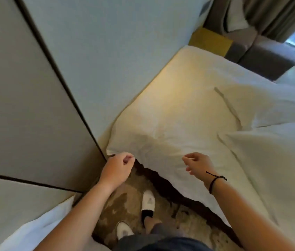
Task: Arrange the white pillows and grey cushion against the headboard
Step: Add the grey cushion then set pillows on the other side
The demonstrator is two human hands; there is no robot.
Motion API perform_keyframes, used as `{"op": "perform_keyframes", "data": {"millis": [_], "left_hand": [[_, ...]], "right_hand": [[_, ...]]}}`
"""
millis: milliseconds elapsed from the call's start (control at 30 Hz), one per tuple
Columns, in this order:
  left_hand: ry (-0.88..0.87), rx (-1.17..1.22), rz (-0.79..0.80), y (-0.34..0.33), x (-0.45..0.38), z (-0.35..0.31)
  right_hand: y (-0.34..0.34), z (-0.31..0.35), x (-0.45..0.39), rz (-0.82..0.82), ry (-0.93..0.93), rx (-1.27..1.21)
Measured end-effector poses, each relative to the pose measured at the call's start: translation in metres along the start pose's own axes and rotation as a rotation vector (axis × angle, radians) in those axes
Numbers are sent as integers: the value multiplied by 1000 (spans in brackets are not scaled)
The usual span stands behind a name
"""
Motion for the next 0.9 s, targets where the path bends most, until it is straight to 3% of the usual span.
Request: {"op": "perform_keyframes", "data": {"millis": [133, 300, 600, 900], "left_hand": [[-86, 69, 119, -63, 13, -48], [-192, 5, 294, -126, 33, -92], [-302, -89, 296, -218, 42, -189], [-247, -169, 337, -392, 69, -299]], "right_hand": [[71, -66, 20, -190, -146, -50], [123, -124, 40, -298, -197, -74], [214, -219, 14, -395, -273, -159], [344, -373, -107, -428, -316, -168]]}}
Point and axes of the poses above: each hand's wrist, its own x-axis away from the middle knuckle, its own y-axis out of the back of the hand, z = x × y, the point moved 4 cm from there along -x, towards the middle knuckle, and after that the axes turned 11 degrees about -z, right-handed, at the moved point
